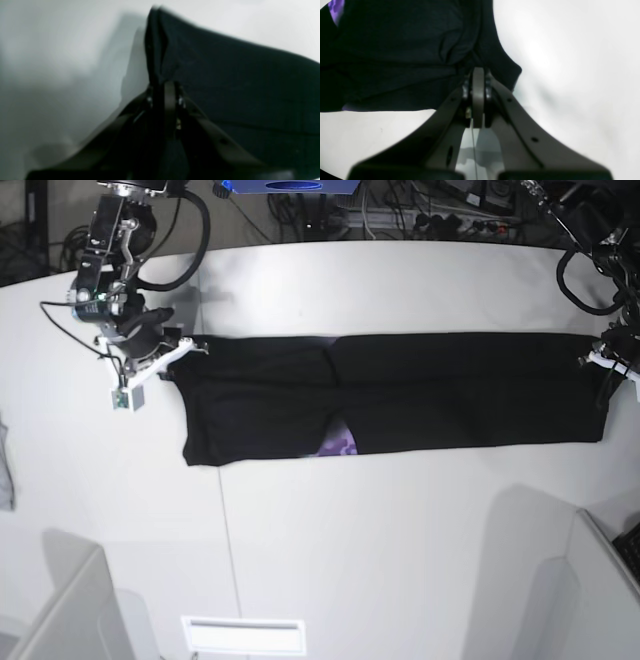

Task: Fold the T-shirt properly
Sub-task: 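Release the strip end with the left gripper and move it to the strip's middle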

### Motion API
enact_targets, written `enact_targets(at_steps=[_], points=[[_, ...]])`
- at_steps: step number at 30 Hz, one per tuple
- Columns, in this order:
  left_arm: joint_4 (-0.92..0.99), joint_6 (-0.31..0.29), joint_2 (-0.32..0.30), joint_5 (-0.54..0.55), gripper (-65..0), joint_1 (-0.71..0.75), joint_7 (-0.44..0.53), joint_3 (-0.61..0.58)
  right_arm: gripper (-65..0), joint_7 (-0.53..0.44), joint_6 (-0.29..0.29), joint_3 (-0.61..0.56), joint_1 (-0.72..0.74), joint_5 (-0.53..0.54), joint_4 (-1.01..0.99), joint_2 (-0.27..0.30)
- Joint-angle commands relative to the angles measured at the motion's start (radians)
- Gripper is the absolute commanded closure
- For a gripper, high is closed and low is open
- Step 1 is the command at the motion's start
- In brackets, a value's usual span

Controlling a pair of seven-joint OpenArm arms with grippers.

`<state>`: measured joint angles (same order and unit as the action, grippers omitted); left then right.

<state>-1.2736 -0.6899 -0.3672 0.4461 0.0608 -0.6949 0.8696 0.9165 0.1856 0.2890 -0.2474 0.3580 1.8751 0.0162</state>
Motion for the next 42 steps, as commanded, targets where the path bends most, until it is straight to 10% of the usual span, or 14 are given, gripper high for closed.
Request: enact_targets(at_steps=[1,28,42], points=[[-0.039,-0.008,-0.02,0.013,0.0,0.006,0.024,0.006,0.0,-0.021,0.012,0.005,0.01,0.006,0.019,0.006],[-0.398,-0.008,0.09,0.009,0.0,0.147,0.014,-0.106,0.0,-0.021,0.012,0.005,0.016,0.006,0.014,0.005],[-0.513,-0.008,0.23,-0.235,0.0,0.141,0.014,-0.307,0.0,-0.021,0.012,0.026,0.016,0.006,0.013,-0.022]])
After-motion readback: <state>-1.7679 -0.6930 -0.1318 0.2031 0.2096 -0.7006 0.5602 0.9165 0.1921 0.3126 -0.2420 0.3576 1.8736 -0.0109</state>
